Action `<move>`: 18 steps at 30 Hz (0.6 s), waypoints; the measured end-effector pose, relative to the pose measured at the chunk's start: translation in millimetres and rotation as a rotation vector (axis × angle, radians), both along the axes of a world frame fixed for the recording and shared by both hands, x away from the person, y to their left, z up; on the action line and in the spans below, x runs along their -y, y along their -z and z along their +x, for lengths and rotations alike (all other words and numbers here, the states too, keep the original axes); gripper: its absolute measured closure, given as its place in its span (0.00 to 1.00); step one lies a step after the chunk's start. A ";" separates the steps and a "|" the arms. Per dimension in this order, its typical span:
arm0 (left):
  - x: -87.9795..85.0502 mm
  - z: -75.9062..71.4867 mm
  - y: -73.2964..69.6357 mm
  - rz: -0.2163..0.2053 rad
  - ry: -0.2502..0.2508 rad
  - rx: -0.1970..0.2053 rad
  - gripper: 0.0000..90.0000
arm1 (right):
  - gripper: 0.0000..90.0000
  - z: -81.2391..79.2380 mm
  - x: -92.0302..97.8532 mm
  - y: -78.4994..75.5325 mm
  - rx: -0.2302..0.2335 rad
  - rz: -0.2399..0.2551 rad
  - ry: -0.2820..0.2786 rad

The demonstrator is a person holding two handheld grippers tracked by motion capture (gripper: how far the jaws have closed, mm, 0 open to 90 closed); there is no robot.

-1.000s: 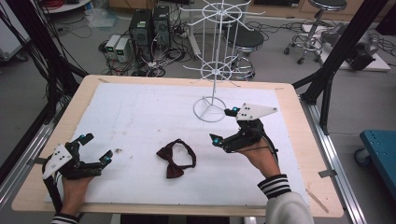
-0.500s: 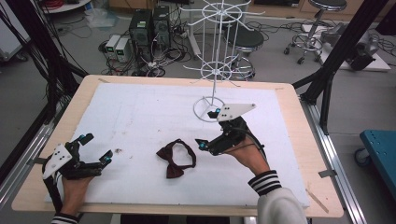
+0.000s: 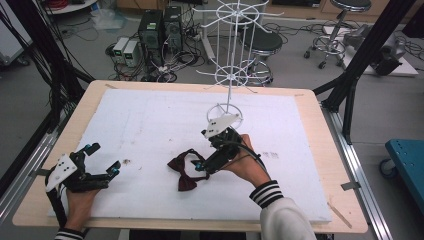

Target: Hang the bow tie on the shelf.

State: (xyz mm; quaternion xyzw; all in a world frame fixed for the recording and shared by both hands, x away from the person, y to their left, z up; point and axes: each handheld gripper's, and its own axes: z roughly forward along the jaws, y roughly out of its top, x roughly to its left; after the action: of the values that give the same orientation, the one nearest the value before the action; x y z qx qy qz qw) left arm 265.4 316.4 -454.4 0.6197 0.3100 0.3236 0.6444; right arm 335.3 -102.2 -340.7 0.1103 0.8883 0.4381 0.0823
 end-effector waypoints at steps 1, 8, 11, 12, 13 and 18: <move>-0.1 0.0 0.0 0.000 0.000 0.000 0.02 | 0.01 0.6 -6.8 2.7 -0.006 -0.016 -0.014; 0.0 0.0 0.0 0.000 0.000 0.000 0.02 | 0.01 1.5 -23.1 11.0 -0.036 -0.071 -0.036; 0.0 0.0 0.0 0.000 0.000 0.000 0.02 | 0.01 1.1 -32.4 19.3 -0.060 -0.111 -0.049; 0.0 0.0 0.0 -0.002 0.000 0.000 0.02 | 0.01 1.1 -32.4 19.3 -0.060 -0.111 -0.049; -0.1 0.0 0.0 0.000 0.000 0.000 0.02 | 0.01 0.9 -36.8 23.8 -0.066 -0.131 -0.053; 0.0 0.0 0.0 -0.002 0.000 0.000 0.02 | 0.01 1.2 -44.6 31.5 -0.089 -0.168 -0.063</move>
State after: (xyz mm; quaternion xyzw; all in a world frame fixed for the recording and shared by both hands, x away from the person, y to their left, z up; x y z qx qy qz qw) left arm 265.4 316.4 -454.3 0.6192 0.3102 0.3231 0.6450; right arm 336.5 -57.6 -372.3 0.0944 0.9277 0.3592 0.0382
